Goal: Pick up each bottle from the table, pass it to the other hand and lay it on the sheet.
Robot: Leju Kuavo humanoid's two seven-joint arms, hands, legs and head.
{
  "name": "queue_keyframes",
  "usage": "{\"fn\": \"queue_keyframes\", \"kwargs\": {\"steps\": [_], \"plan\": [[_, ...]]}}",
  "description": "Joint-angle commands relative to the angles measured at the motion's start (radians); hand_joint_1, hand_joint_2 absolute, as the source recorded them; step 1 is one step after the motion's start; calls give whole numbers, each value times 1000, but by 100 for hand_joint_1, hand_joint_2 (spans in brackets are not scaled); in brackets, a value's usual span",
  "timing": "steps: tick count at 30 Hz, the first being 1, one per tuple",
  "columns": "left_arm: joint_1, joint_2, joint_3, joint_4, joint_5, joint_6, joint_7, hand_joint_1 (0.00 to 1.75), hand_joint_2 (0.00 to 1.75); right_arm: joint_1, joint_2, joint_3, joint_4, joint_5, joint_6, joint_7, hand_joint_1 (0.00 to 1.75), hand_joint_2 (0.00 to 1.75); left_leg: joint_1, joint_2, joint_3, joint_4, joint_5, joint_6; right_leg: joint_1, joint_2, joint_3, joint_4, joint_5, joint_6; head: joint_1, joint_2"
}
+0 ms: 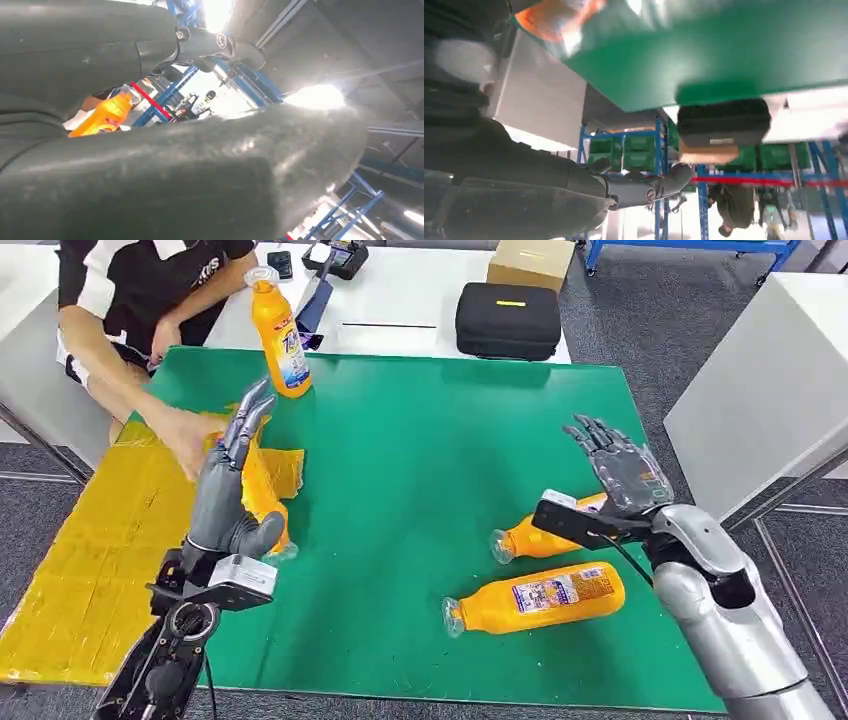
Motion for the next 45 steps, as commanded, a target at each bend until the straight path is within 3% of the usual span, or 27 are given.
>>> {"fn": "queue_keyframes", "kwargs": {"steps": [1,11,33,38,45], "plan": [[-47,-5,-16,78,16,-11,6,0,0,-217,-91,96,341,-56,68,-76,0,175,0,0,4,1,-2,1,0,1,4,0,-1,-5,0,0],[-73,-10,13,114,62,-49,17,0,0,-294,-56,157,559,-40,61,-95,0,175,1,1,6,0,-2,1,1,2,6,0,-1,-6,0,0],[-119,-22,-13,176,101,-64,30,0,0,-229,7,124,735,-55,66,-129,0,175,1,0,8,0,-3,1,2,1,8,-1,-2,-7,0,0],[-123,-21,-18,182,109,-64,39,0,0,-241,31,124,786,-18,63,-119,0,175,1,0,3,0,-1,1,1,0,3,-1,0,-3,0,0],[-124,-24,-21,200,112,-60,42,0,0,-277,55,146,875,8,66,-138,0,175,1,1,7,0,-3,1,1,1,7,-1,-2,-6,0,0]]}}
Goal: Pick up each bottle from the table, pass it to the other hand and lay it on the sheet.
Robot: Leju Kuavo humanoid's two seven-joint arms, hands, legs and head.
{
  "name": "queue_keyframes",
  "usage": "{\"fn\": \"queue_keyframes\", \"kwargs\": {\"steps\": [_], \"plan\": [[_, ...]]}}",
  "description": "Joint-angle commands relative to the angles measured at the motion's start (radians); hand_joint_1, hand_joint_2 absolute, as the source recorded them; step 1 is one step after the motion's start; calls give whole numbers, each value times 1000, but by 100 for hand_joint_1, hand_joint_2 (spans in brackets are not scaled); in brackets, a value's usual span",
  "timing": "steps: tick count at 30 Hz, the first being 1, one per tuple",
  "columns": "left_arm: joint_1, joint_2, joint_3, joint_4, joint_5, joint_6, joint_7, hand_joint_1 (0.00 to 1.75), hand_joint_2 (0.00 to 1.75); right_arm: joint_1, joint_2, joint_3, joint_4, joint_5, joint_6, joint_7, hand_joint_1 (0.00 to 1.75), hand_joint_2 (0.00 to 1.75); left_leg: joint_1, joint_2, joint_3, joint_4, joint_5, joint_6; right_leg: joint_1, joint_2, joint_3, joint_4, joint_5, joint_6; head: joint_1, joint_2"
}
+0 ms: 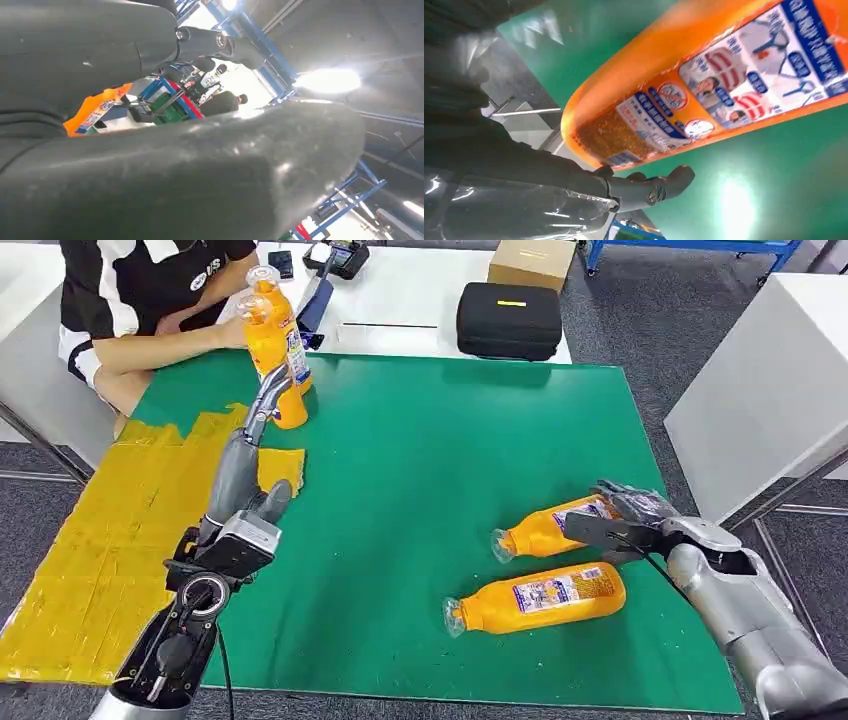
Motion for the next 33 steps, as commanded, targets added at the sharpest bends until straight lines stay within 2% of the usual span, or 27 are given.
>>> {"fn": "queue_keyframes", "kwargs": {"steps": [1,6,7,19,21,22,23,30,32,33], "plan": [[-42,1,-13,93,8,2,7,0,0,-87,88,22,221,32,3,-17,0,175,1,1,7,0,-2,0,2,2,6,-1,-1,-6,0,0],[-43,-4,-15,97,8,0,8,0,0,-90,90,25,237,34,-2,-17,0,175,1,0,4,0,-1,0,1,1,4,-1,-1,-4,0,0],[-46,-5,-18,100,8,-3,8,0,0,-94,89,35,249,42,-6,-17,0,175,1,0,7,0,-2,0,2,1,7,-1,-2,-7,0,0],[-52,-6,-33,115,23,0,5,0,0,-60,92,53,238,48,8,-10,0,175,1,-1,9,-1,-2,0,2,0,9,-1,-2,-6,0,0],[-52,-6,-33,115,23,1,5,0,0,-59,92,54,237,49,6,-10,5,175,2,-2,10,0,-2,0,2,0,10,-2,-2,-7,0,0],[-51,-3,-33,113,25,4,8,0,0,-63,99,55,237,57,-14,7,40,175,2,-1,9,-1,-1,0,2,0,9,-2,-2,-6,0,0],[-49,-2,-32,112,26,7,10,0,0,-68,102,58,242,64,-21,17,63,175,1,-1,7,0,-1,0,2,0,7,-2,-1,-4,0,0],[-49,0,-31,112,27,8,11,0,0,-73,104,59,243,65,-18,19,63,175,2,-1,9,0,-1,0,2,0,9,-2,-1,-5,0,0],[-49,1,-26,110,32,14,13,0,0,-73,103,59,247,63,-21,13,105,175,2,-1,11,-1,-2,0,2,0,11,-2,-2,-7,0,0],[-48,3,-23,108,34,16,13,0,0,-72,103,61,246,64,-21,11,120,175,2,-1,9,-1,-1,0,2,0,9,-2,-1,-5,1,0]]}}
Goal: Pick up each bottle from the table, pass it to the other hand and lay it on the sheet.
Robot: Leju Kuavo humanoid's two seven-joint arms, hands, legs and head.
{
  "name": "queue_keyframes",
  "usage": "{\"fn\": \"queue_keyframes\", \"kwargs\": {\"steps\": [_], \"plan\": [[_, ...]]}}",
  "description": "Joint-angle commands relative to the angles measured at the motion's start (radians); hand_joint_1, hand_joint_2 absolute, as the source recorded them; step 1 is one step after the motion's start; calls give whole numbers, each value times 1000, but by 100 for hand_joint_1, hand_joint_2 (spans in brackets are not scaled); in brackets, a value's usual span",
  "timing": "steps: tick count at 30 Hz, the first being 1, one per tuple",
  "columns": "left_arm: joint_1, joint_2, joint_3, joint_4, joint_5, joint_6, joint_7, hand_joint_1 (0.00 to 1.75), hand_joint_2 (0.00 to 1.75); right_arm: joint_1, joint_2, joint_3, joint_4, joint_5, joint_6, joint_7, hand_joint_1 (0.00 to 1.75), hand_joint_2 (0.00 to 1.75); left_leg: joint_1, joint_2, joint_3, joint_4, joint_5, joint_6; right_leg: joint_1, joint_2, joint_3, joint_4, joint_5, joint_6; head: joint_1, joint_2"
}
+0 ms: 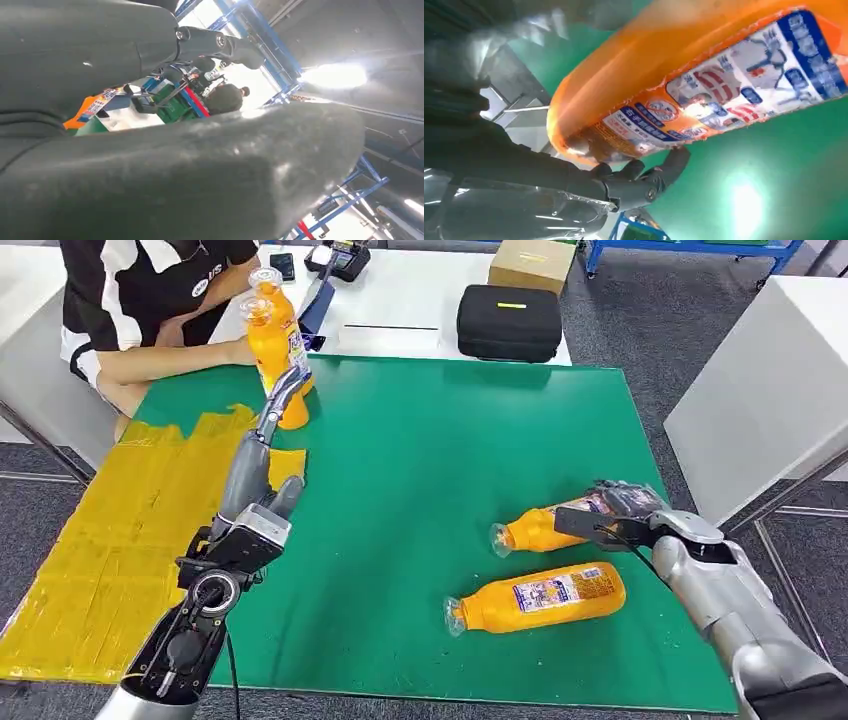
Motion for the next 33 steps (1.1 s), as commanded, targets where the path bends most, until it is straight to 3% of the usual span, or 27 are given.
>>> {"fn": "queue_keyframes", "kwargs": {"steps": [1,3,9,11,12,16,17,33], "plan": [[-32,19,-2,60,12,8,8,0,0,5,36,38,88,1,1,-1,122,175,1,-1,6,-1,-2,0,2,1,6,-1,-2,-7,0,0],[-31,21,1,62,13,8,8,0,0,6,38,41,92,4,-2,2,136,175,2,-1,7,-1,-3,0,2,1,7,-2,-2,-7,0,0],[-33,21,6,81,15,20,1,0,0,11,55,47,104,13,-14,8,138,175,2,-1,5,-1,-1,0,2,0,5,-2,-1,-5,0,0],[-35,21,9,85,17,22,-1,0,0,6,60,52,111,18,-12,9,113,175,2,0,6,-1,-1,0,2,1,6,-2,-1,-5,0,0],[-35,21,10,85,18,23,-1,0,0,4,60,53,113,19,-11,8,82,175,2,0,8,-1,-2,0,2,1,8,-2,-1,-7,0,0],[-42,17,10,96,19,21,-3,0,0,-8,62,60,130,24,-3,3,5,175,2,0,10,-1,-2,0,3,1,9,-2,-2,-8,0,0],[-42,16,10,98,19,22,-3,0,0,-8,62,61,132,24,1,0,0,175,2,0,8,-1,-2,0,2,1,7,-2,-1,-6,0,0],[-49,15,12,119,20,22,-8,0,0,-32,79,83,172,32,29,-13,0,175,1,1,8,0,-3,0,2,3,7,0,-1,-6,0,0]]}}
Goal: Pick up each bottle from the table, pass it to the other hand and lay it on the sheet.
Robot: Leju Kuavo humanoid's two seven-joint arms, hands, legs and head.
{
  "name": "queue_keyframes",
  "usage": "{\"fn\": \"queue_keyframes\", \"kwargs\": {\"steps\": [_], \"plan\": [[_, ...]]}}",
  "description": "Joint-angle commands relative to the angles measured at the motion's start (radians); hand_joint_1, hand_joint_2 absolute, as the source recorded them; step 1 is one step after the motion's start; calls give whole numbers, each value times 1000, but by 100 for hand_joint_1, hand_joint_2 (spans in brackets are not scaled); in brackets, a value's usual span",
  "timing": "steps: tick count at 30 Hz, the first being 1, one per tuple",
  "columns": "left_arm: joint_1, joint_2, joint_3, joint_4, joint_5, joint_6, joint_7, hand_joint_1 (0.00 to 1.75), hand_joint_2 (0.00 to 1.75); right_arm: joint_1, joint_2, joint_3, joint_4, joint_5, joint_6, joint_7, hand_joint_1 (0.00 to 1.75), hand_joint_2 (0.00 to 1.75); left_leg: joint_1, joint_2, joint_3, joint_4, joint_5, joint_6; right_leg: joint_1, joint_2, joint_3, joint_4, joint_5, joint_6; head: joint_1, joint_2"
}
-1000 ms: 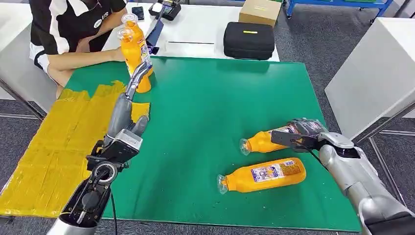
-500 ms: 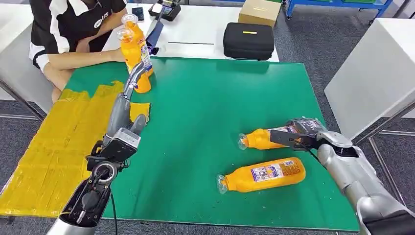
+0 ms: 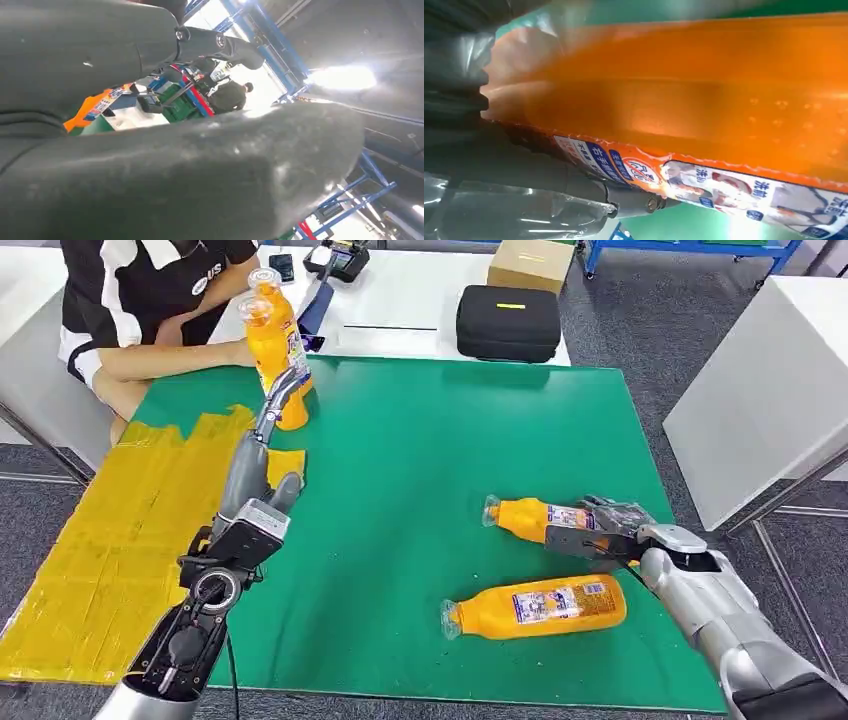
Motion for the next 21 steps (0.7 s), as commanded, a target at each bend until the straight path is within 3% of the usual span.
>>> {"fn": "queue_keyframes", "kwargs": {"steps": [1,9,10,11,13,21], "plan": [[-40,12,10,82,2,1,-4,0,0,-40,51,46,118,5,18,-15,0,175,1,1,5,0,-2,0,2,2,4,0,-1,-6,0,0],[-40,12,10,84,2,1,-4,0,0,-42,52,48,120,5,17,-19,5,175,1,0,3,-1,-1,0,1,1,2,-1,0,-4,0,0],[-40,12,11,85,2,2,-4,0,0,-43,53,48,117,6,11,-19,56,175,1,0,5,0,-2,0,2,2,4,-1,-1,-6,0,0],[-39,12,12,86,2,3,-4,0,0,-46,57,48,118,7,-8,-18,140,175,1,0,3,0,-1,0,1,1,3,-1,0,-4,0,0],[-38,13,13,87,2,3,-4,0,0,-49,61,46,119,6,-14,-16,175,175,1,1,5,0,-2,0,2,2,4,-1,-1,-6,0,0],[-35,11,16,92,0,1,-5,0,0,-66,79,22,113,-8,-79,-11,175,175,1,2,5,0,-2,0,1,3,4,0,-1,-7,0,0]]}}
